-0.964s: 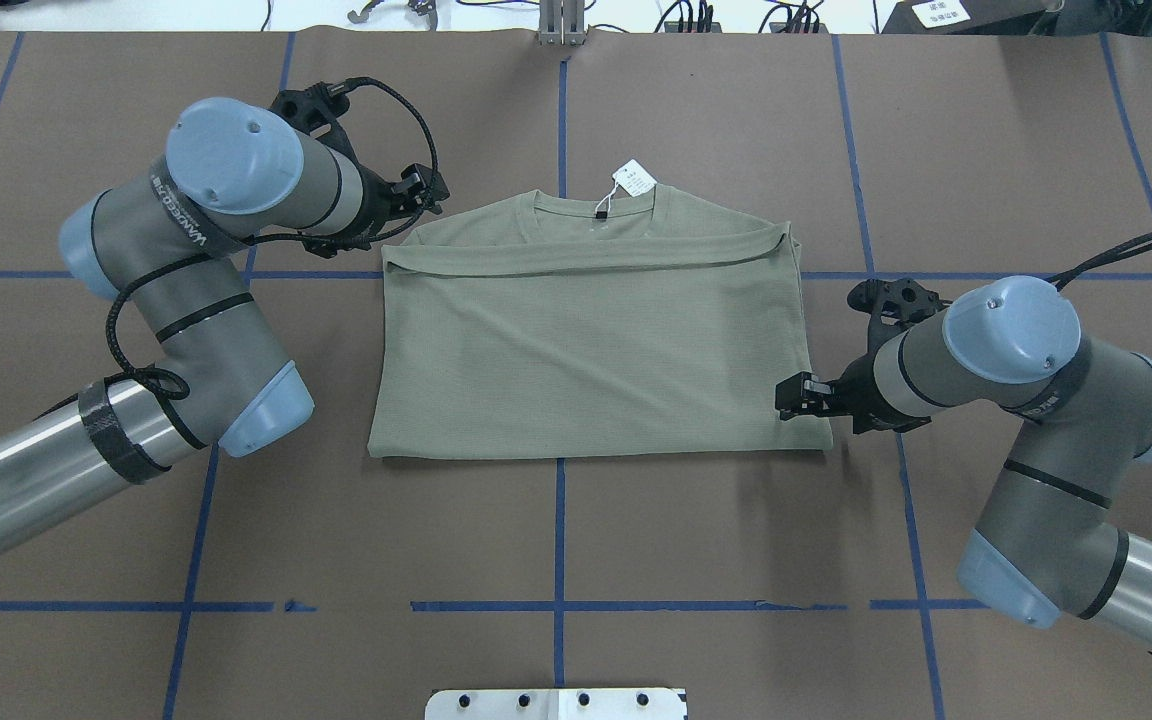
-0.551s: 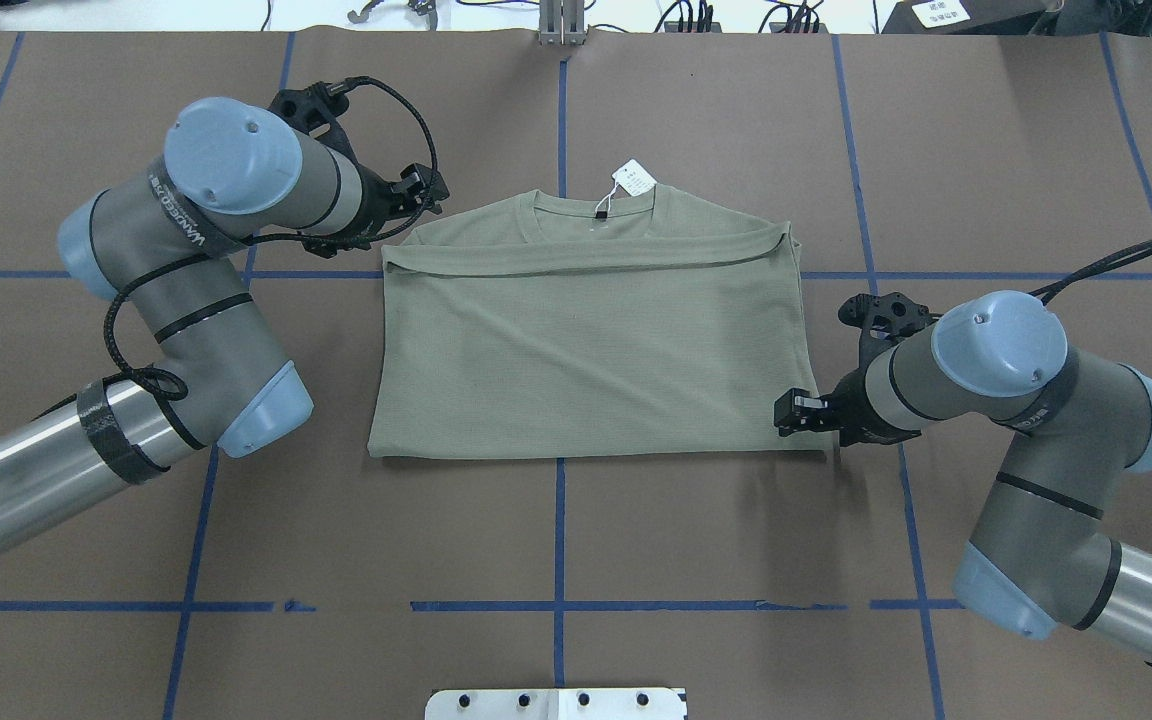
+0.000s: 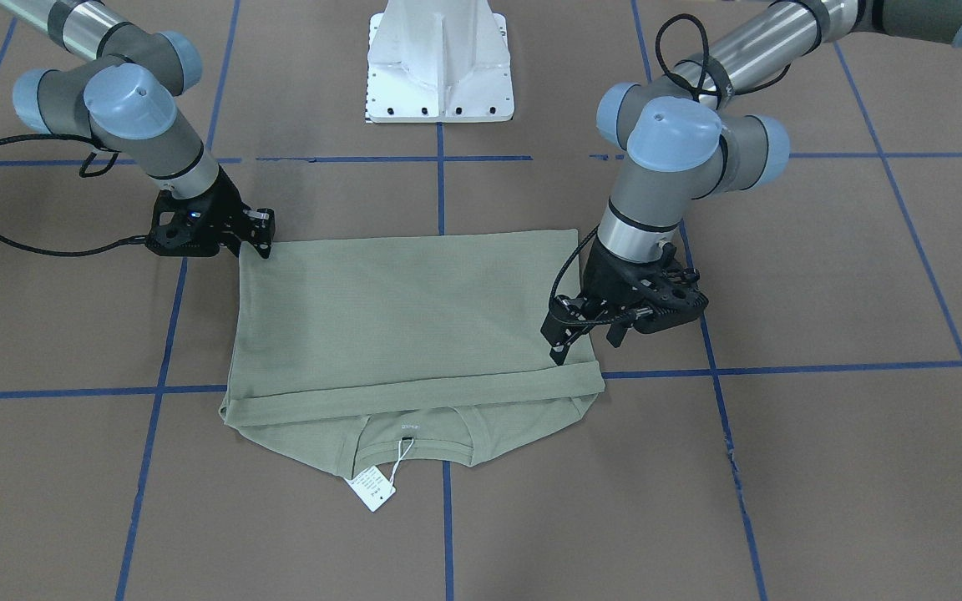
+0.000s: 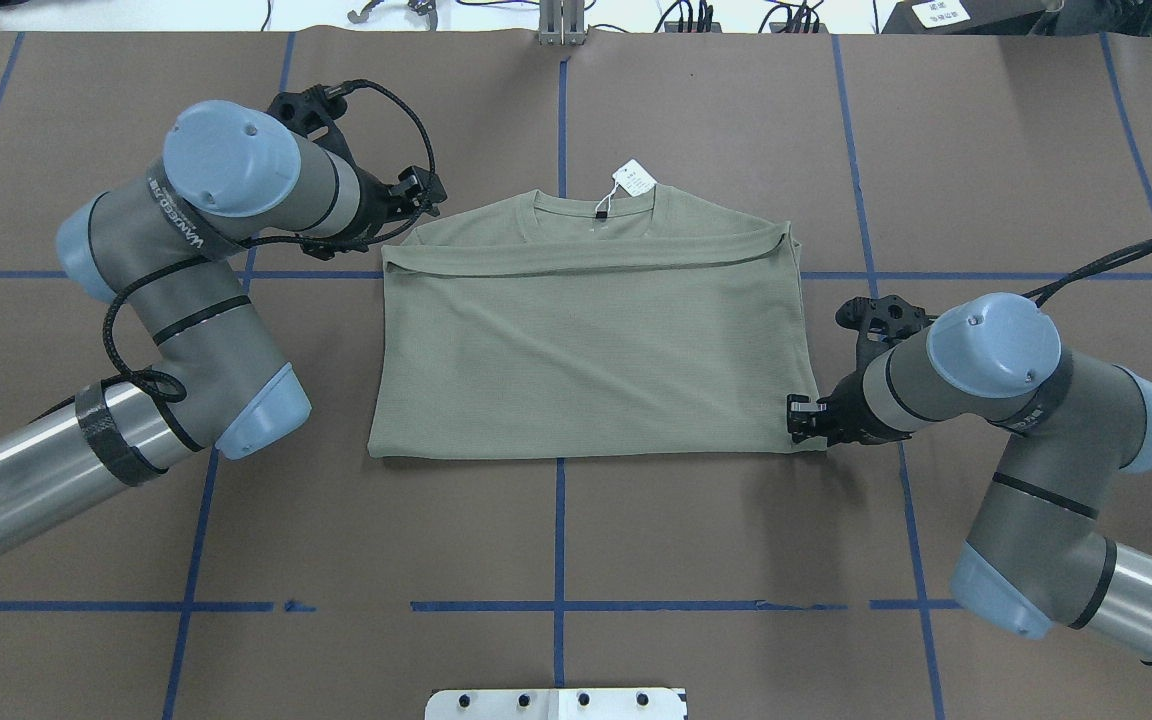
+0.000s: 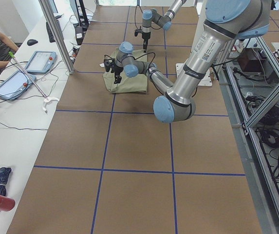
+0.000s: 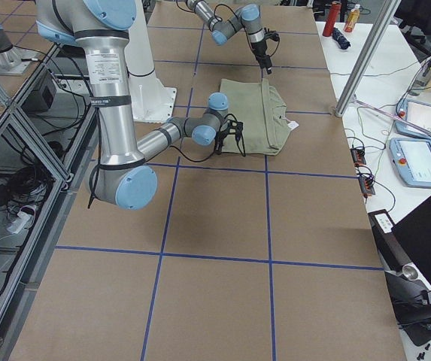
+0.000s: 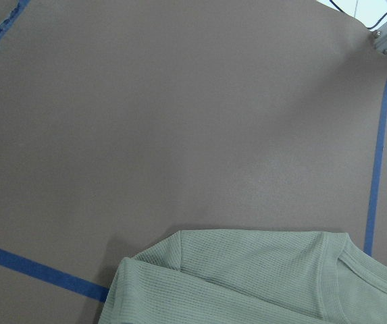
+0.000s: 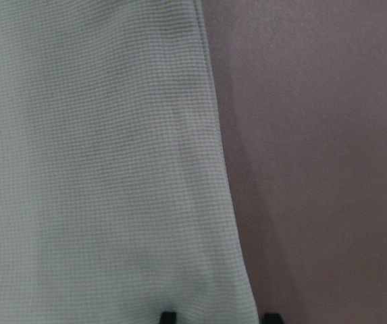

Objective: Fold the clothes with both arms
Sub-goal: 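Drag the shirt edge with the right gripper toward the robot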

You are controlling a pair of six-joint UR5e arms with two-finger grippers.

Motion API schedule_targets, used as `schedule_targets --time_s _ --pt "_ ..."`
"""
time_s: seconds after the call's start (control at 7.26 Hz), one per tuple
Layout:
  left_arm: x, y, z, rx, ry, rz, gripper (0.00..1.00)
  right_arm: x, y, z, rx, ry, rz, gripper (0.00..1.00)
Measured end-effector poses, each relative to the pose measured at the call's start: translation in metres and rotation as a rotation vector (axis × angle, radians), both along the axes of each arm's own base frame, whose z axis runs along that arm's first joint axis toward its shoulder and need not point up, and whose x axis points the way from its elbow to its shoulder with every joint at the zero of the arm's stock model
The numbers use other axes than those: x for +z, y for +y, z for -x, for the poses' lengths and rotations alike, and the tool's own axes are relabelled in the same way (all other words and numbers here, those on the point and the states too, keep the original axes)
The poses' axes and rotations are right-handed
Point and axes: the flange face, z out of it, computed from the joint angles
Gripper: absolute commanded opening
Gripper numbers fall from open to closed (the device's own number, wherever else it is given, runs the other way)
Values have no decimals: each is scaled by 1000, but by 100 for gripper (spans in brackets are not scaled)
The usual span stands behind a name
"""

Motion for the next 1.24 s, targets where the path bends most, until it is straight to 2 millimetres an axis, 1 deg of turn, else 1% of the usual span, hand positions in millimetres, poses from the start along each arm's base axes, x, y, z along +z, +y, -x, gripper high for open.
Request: schedule_targets --time_s 0.41,0.55,0.69,0.83,0.96,1.24 --pt "1 0 0 1 -2 0 100 0 1 -2 -1 -2 -3 0" --pt "1 0 -1 1 -2 -1 100 0 3 -6 0 -3 -4 0" --pt "0 1 -1 1 -1 -2 100 0 14 -14 -10 -7 -6 0" --pt "-1 1 -1 0 0 -3 100 -3 38 -25 -38 -16 -10 0" --pt "-1 0 0 -5 -2 -6 100 -9 71 -35 -86 -30 -9 0" --pt "-2 -1 1 -24 -8 -17 100 -19 146 -42 -221 -49 30 0"
